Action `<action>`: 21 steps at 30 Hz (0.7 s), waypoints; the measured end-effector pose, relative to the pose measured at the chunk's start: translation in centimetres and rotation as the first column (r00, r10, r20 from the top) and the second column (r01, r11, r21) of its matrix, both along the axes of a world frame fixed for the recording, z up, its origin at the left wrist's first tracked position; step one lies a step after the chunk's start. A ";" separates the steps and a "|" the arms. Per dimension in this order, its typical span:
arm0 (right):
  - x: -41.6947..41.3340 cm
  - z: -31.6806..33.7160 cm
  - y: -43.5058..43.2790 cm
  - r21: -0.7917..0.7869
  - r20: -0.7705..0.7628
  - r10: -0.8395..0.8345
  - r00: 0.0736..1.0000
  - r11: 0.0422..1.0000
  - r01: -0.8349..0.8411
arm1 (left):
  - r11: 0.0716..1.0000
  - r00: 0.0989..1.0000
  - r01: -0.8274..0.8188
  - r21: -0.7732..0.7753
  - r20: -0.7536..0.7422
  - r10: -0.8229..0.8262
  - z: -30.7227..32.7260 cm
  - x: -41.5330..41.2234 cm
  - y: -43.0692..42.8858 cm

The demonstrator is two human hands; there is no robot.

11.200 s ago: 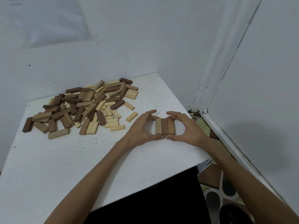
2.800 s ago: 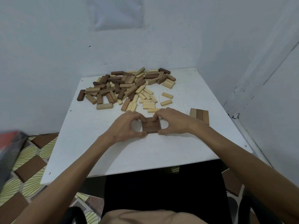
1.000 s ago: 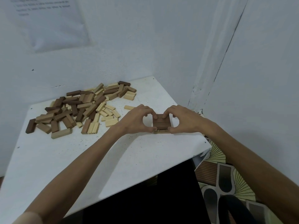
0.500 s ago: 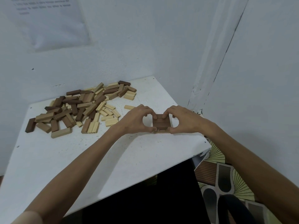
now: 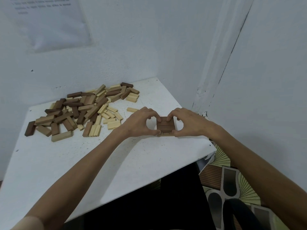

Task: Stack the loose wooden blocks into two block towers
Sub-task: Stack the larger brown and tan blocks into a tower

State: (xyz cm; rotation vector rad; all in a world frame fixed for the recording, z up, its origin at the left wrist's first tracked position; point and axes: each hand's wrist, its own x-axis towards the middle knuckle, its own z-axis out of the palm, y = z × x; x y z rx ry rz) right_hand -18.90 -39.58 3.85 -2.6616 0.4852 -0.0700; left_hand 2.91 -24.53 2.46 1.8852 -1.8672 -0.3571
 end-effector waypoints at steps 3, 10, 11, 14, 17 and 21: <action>0.0 0.0 0.0 0.010 -0.009 -0.001 1.000 1.000 0.001 | 1.000 1.000 -0.003 0.005 -0.021 0.003 -0.2 0.2 0.0; -0.2 -0.3 0.0 0.027 -0.013 -0.025 1.000 0.999 0.026 | 0.999 0.998 -0.012 0.032 -0.069 0.014 -0.4 0.3 0.1; -0.2 -0.4 0.0 0.027 -0.012 -0.041 0.999 0.999 0.041 | 0.999 0.997 -0.021 0.035 -0.080 0.024 -0.3 0.3 0.2; -0.2 -0.3 0.2 0.044 -0.015 -0.064 0.998 0.997 0.064 | 0.998 0.992 -0.035 0.047 -0.117 0.040 -0.4 0.4 0.2; 0.0 -0.3 0.4 0.046 -0.014 -0.043 0.999 0.998 0.043 | 0.998 0.989 -0.034 0.045 -0.143 0.040 -0.6 0.3 0.3; 0.1 -0.3 0.3 0.036 -0.025 -0.045 0.999 0.998 0.046 | 0.998 0.988 -0.041 0.043 -0.145 0.047 -0.7 0.2 0.3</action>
